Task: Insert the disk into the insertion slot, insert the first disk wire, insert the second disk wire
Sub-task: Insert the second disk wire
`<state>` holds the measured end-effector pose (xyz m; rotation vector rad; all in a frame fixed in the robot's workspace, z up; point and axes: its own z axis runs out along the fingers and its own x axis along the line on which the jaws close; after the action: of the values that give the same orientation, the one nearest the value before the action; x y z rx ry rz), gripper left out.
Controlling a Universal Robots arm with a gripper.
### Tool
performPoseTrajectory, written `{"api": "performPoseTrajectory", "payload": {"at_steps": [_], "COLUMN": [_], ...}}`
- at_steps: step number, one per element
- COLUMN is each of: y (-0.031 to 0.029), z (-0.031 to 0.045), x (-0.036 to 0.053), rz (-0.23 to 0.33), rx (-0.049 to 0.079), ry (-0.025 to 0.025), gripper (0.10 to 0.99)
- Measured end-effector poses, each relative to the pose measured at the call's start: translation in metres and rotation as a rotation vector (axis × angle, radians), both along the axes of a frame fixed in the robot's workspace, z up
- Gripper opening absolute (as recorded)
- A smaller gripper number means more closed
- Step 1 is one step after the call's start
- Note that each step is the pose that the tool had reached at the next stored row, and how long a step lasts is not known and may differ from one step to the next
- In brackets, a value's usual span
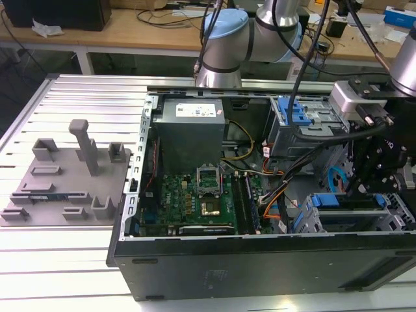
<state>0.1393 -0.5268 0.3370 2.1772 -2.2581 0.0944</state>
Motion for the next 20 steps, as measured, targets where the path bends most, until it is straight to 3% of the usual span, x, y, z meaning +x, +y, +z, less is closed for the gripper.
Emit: {"api": "performPoseTrajectory", "payload": {"at_steps": [3, 6, 8, 11, 13, 15, 17, 20], "y": [-0.0001, -0.0001, 0.0000, 0.0006, 0.0012, 0.0015, 0.0014, 0.0015], "z": [-0.0012, 0.0033, 0.0095, 0.0248, 0.0338, 0.0422, 0.0465, 0.0465], "x": [-0.0024, -0.0024, -0.0024, -0.0024, -0.0024, -0.0024, -0.0024, -0.0024], "rz": [0.000, 0.000, 0.000, 0.000, 0.000, 0.000, 0.000, 0.000], "rx": [0.002, 0.002, 0.001, 0.001, 0.001, 0.001, 0.001, 0.001], "ry": [0.0005, 0.0005, 0.0005, 0.0004, 0.0004, 0.0003, 0.0003, 0.0003], "gripper": [0.231, 0.302, 0.302, 0.302, 0.220, 0.220, 0.106, 0.106]}}
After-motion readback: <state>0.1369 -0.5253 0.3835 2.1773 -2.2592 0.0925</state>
